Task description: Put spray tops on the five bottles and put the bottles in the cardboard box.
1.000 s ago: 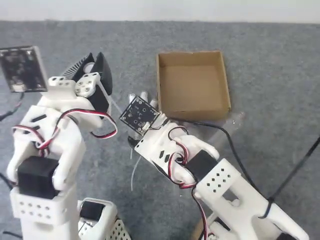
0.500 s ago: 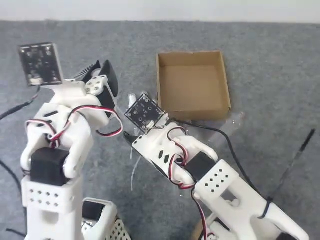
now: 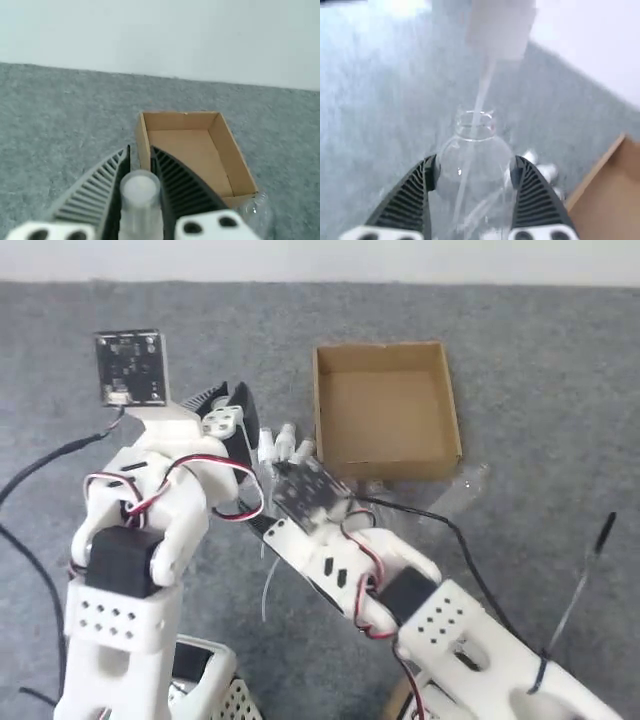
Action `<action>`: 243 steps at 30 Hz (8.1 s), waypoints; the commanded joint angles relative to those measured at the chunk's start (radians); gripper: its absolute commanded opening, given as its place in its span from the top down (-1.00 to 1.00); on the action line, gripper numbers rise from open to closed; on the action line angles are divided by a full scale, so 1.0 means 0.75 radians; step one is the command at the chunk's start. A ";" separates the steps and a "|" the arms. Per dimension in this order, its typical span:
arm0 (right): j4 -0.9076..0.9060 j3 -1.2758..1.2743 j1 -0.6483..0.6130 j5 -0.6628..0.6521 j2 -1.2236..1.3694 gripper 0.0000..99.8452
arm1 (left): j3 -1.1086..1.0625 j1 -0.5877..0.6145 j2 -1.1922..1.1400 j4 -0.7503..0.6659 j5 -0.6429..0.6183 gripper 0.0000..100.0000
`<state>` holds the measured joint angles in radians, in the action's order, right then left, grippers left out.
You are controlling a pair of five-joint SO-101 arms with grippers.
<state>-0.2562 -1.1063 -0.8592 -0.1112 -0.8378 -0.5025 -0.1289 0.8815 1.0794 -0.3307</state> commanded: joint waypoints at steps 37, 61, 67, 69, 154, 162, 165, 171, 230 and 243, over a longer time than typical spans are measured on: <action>0.281 -0.205 0.122 0.160 -0.212 0.99 | 0.079 0.070 -0.106 -0.010 0.250 0.69; 0.028 0.352 0.484 0.327 0.107 0.99 | -0.339 0.139 0.356 -0.010 0.297 0.59; -0.173 0.829 0.478 0.338 0.523 0.99 | -0.686 0.018 0.426 -0.145 0.301 0.41; -0.310 0.974 0.435 0.340 0.631 0.99 | -0.762 -0.033 0.438 -0.196 0.303 0.35; 0.480 1.397 0.658 0.176 1.771 0.85 | -0.973 0.248 0.440 -0.509 0.340 0.85; 0.472 1.395 0.654 0.176 1.771 0.69 | -0.975 0.248 0.440 -0.509 0.340 0.85; 0.472 1.395 0.654 0.176 1.767 0.69 | -0.975 0.248 0.440 -0.509 0.340 0.85; 0.472 1.395 0.652 0.176 1.771 0.55 | -0.975 0.248 0.440 -0.507 0.340 0.85; -1.183 1.031 1.087 0.757 0.963 0.39 | -0.977 0.248 0.438 -0.509 0.340 0.85; -1.126 1.029 1.098 0.759 1.259 0.41 | -0.977 0.248 0.440 -0.509 0.340 0.85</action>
<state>-1.1139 -0.3422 -0.0537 0.4488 0.0905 -1.2421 0.0537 1.1960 0.7219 -0.0713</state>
